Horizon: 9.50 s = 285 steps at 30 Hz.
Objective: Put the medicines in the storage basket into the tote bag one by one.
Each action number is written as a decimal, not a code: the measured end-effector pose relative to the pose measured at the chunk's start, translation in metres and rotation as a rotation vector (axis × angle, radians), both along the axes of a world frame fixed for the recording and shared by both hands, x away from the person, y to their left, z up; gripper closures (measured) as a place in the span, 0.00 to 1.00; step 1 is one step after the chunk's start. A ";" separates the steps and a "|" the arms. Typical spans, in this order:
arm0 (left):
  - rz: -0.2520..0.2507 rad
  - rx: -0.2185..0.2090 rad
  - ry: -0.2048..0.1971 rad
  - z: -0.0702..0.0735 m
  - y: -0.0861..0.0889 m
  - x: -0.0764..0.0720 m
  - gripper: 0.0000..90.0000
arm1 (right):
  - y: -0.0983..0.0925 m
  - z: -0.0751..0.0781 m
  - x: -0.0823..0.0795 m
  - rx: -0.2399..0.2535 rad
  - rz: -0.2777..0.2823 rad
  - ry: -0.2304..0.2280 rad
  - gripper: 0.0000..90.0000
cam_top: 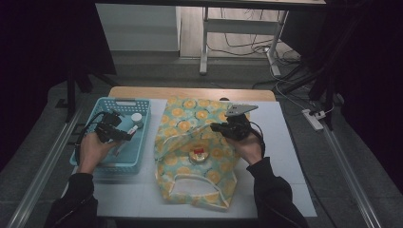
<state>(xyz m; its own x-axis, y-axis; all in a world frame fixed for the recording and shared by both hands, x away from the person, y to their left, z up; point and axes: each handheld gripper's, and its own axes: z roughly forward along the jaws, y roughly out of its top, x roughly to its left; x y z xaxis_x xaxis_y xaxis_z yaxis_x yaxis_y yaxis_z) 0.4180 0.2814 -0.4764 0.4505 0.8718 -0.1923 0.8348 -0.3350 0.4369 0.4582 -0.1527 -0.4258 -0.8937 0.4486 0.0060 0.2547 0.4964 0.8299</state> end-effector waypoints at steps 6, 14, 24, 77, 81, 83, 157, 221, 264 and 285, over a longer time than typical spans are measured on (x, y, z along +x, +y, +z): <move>-0.036 -0.029 -0.036 0.014 -0.009 -0.006 0.81 | 0.000 0.000 0.000 0.007 -0.001 0.009 1.00; -0.086 -0.063 -0.081 0.031 -0.027 -0.017 0.81 | 0.000 0.000 0.000 0.006 -0.003 0.005 1.00; -0.186 -0.092 -0.115 0.047 -0.060 -0.030 0.81 | 0.000 0.000 0.000 0.004 -0.006 0.003 1.00; -0.384 -0.011 -0.114 -0.001 -0.212 0.026 0.81 | 0.001 -0.002 0.001 0.021 -0.033 0.010 1.00; -0.374 -0.003 -0.120 -0.004 -0.213 0.033 0.81 | 0.002 -0.003 0.001 0.018 -0.035 0.009 1.00; -0.375 0.015 -0.122 -0.006 -0.213 0.036 0.81 | 0.002 -0.003 0.001 0.015 -0.035 0.009 1.00; -0.137 -0.180 -0.280 0.032 -0.051 0.004 0.00 | 0.005 -0.005 0.000 0.005 -0.014 0.009 1.00; 0.062 0.024 -0.119 -0.017 -0.006 0.072 0.55 | 0.002 -0.002 0.000 0.005 -0.015 -0.005 1.00; -0.100 -0.026 -0.223 0.063 -0.027 0.021 0.56 | 0.002 -0.002 -0.001 0.014 -0.022 -0.008 1.00; -0.303 -0.078 -0.243 0.070 -0.098 -0.006 0.56 | 0.001 -0.004 0.001 0.012 -0.030 -0.006 1.00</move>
